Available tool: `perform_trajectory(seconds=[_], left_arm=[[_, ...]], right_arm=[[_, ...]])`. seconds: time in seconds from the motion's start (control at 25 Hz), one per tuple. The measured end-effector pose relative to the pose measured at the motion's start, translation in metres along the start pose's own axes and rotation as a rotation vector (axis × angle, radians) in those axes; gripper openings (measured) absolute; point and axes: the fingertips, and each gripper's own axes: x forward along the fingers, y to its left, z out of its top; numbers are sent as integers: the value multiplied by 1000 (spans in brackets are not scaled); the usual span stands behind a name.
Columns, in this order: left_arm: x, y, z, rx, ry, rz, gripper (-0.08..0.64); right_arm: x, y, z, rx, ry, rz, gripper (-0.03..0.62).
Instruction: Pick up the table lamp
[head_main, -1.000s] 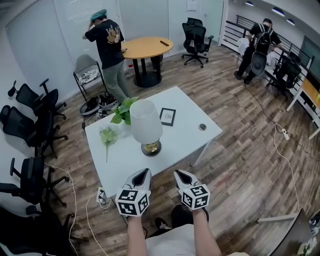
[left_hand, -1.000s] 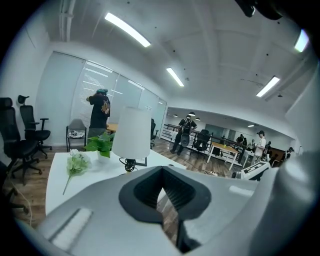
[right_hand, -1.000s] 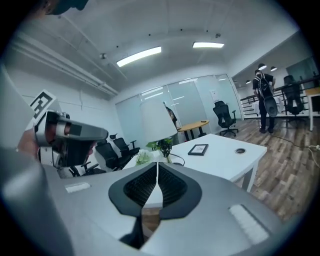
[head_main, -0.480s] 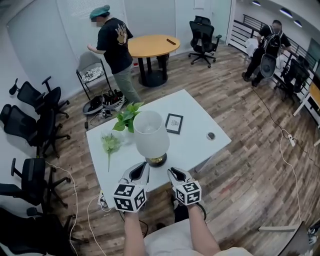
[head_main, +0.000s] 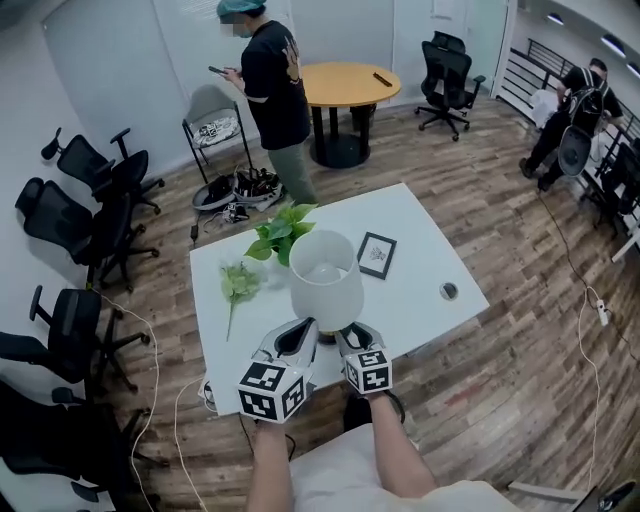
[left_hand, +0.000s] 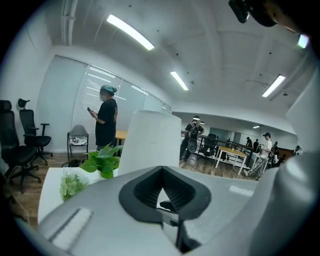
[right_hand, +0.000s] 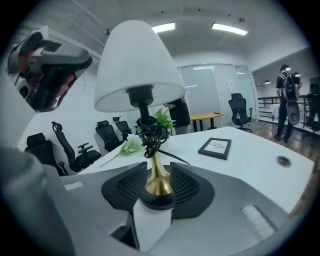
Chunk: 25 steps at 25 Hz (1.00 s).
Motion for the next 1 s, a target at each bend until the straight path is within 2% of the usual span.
perform_trajectory(seconds=[0.2,0.44,0.68,0.88,1.0], left_arm=[[5,7,7,23,2,30,0],[9,15,13,24,5,45,0],[18,20,24,31,-18,43,0],[25,26,32,33,-33,49,0],[31,36,38,19,-38,64,0]], right_arm=[[33,6,-5,-25,27,36,168],[60,10,-13,-94,84,54,229],[80,8,-7,-116,80,66,215],[92,12,-4,-180,81,68,207],[99,17,6,-215,73,90,160]])
